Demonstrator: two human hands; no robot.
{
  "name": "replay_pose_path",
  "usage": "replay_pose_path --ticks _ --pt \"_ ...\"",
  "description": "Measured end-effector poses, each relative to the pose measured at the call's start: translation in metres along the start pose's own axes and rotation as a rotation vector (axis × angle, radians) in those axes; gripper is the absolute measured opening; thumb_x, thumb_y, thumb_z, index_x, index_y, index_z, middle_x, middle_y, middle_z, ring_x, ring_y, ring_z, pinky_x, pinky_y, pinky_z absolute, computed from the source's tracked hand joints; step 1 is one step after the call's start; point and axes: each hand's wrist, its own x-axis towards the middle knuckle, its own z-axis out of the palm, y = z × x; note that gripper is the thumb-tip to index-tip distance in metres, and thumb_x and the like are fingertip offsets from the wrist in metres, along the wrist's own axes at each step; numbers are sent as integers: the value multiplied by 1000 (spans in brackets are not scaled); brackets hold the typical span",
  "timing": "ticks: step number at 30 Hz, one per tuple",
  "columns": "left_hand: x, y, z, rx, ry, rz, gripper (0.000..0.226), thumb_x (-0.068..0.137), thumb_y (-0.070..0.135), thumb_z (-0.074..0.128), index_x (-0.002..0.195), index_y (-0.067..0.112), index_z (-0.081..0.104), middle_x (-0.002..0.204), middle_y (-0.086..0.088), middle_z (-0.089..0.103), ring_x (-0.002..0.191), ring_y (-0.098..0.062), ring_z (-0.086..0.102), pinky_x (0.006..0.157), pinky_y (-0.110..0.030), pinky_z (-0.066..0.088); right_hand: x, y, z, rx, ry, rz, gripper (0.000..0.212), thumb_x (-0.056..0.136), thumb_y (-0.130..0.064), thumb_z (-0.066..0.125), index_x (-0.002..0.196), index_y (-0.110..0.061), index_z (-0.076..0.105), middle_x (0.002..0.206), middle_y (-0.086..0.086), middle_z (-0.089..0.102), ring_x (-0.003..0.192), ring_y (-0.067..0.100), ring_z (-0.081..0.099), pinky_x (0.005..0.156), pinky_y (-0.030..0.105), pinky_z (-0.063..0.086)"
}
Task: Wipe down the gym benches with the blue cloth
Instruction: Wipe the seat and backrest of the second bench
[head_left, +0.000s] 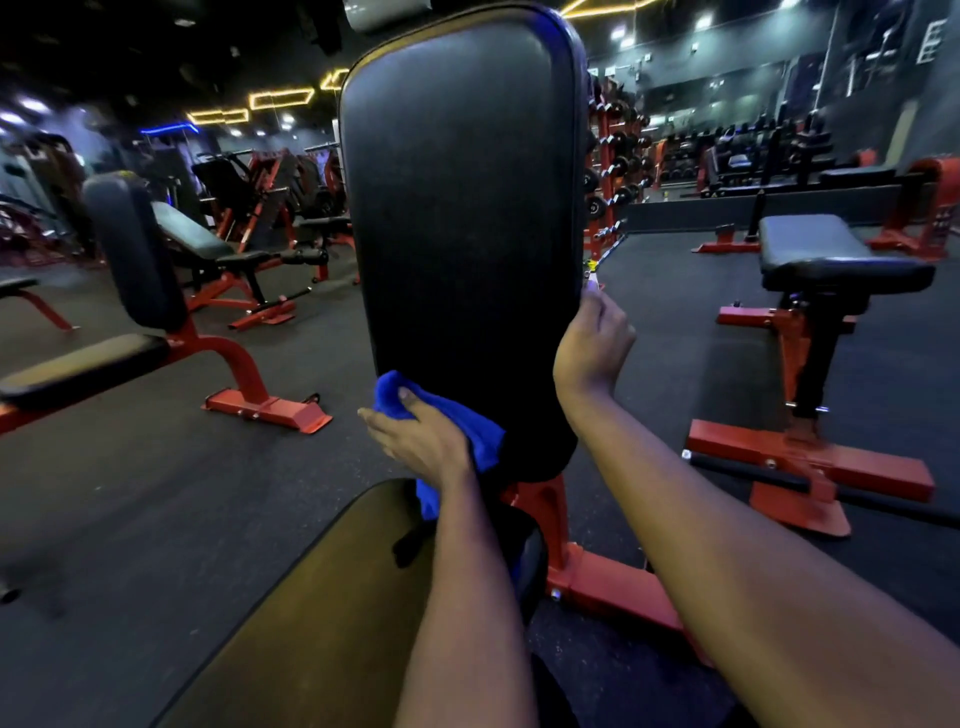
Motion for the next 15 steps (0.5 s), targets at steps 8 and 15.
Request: replay_pose_path --ticks 8,15 --pt "-33 -7 9 12 -37 -46 68 102 42 40 155 6 18 161 -17 17 145 -37 19 117 -41 14 3 3 -1 15 -12 -34 51 103 -15 47 53 -24 37 47 -11 35 42 0 40 45 22 23" --pt "28 -4 5 17 47 -8 65 102 41 41 153 3 24 156 -20 28 141 -39 29 113 -43 23 0 -1 -2 10 -20 -37 51 103 -13 46 54 -25 37 49 -10 35 42 -2 43 42 16 25"
